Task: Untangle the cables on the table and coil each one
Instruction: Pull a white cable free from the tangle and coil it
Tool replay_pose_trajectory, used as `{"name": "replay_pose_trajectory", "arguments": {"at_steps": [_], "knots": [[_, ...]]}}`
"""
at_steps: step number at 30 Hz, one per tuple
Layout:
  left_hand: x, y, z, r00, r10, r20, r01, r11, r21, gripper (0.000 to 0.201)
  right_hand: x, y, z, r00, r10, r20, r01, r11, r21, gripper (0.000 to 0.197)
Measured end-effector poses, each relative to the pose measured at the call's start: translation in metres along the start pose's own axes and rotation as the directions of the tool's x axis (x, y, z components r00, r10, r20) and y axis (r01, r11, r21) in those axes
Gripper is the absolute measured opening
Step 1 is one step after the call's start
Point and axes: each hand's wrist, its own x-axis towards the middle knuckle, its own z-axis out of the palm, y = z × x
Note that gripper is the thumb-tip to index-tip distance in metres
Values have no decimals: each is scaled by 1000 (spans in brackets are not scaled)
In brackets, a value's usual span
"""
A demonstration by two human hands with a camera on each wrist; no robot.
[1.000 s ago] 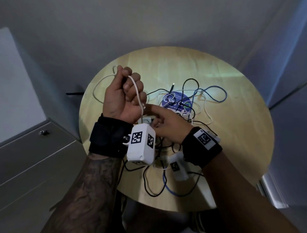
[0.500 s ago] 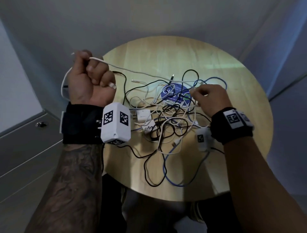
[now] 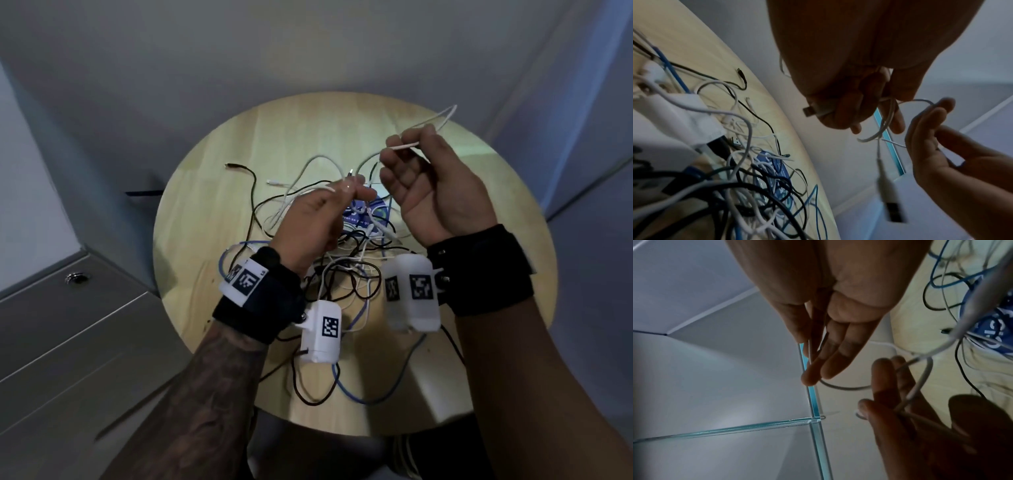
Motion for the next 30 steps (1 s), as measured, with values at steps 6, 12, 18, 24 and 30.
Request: {"name": "replay_pose_trajectory", "arguments": {"at_steps": [6, 12, 18, 24, 30], "knots": [[3, 6, -21, 987, -80, -143, 105, 978, 182, 31, 11, -10, -49, 904, -366, -220, 49, 601, -798, 23], [5, 4, -28, 981, -192, -39, 195, 950, 244, 40, 3, -1, -41, 864, -499, 72, 228, 259, -939, 54], [-2, 13, -16, 991, -136, 10, 133, 978, 160, 52, -19, 35, 14, 939, 37, 343, 285, 477, -831, 57], [1, 12, -28, 988, -152, -31, 154, 986, 70, 39, -8, 32, -2, 981, -65, 183, 193, 411, -891, 27], [2, 18, -43, 982, -185, 50, 185, 983, -12, 31, -2, 5, -23, 917, -350, 192, 173, -84, -981, 38]]}}
